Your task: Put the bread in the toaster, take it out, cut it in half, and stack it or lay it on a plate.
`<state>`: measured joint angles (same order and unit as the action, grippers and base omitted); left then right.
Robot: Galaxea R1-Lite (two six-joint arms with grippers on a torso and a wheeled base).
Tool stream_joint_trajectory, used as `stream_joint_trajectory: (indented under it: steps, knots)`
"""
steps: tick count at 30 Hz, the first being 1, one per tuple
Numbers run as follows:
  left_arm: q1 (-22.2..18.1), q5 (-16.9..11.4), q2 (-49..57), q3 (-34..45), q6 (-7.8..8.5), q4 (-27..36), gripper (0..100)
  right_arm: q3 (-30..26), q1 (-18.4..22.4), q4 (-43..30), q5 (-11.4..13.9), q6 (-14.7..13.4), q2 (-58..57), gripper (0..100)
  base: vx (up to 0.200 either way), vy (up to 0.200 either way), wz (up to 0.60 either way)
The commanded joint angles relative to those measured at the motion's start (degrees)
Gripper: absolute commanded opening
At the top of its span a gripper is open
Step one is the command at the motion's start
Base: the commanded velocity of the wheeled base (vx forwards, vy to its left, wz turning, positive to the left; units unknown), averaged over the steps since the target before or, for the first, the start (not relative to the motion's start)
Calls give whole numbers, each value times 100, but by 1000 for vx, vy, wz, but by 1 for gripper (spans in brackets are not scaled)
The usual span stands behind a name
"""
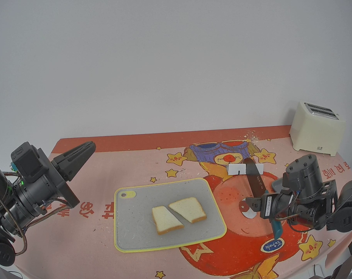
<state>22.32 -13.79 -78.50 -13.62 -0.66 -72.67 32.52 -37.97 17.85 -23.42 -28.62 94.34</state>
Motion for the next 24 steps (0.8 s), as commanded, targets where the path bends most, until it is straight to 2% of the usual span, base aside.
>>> stream_joint_trajectory:
  steps: [1, 6, 9, 11, 13, 15, 16, 18, 19, 20, 22, 24]
  knots:
    - [0, -10, -8, 17, -4, -2, 0, 17, 9, 8, -14, 15, -259, 100, 0, 0, 0]
    - [0, -27, -17, 52, -22, 7, 0, -27, 62, -1, 4, 41, -1014, 100, 0, 0, 0]
    - [0, -27, -43, -62, -57, -28, 0, -88, -26, -9, 127, 67, -1841, 100, 0, 0, 0]
    - [27, -45, -61, -1, -75, -2, 0, -115, -202, -9, 443, 50, -2175, 100, 0, 0, 0]
    - [53, -71, -61, 122, -75, 16, 0, -176, -413, -18, 856, -100, -2368, 100, 0, 0, 0]
    - [115, -89, -61, 193, -110, 33, 0, -273, -536, -1, 1094, -223, -2394, 100, 0, 0, 0]
    - [202, -80, -78, 325, -207, 25, 0, -361, -738, -1, 1419, -398, -2377, 100, 0, 0, 0]
    - [255, -98, -184, 421, -242, 33, 0, -343, -958, 8, 1797, -565, -2333, 100, 0, 0, 0]
    - [264, -98, -201, 421, -242, 33, 0, -334, -975, 8, 1850, -583, -2315, 100, 0, 0, 0]
    - [343, -89, -298, 430, -251, 42, 0, -255, -993, 26, 2140, -671, -2139, 100, 0, 0, 0]
    - [369, -80, -553, 483, -251, 25, 0, -18, -966, 202, 2482, -706, -1647, 100, 0, 0, 0]
    - [378, -80, -623, 500, -251, 16, 0, 43, -966, 290, 2535, -706, -1471, 100, 0, 0, 0]
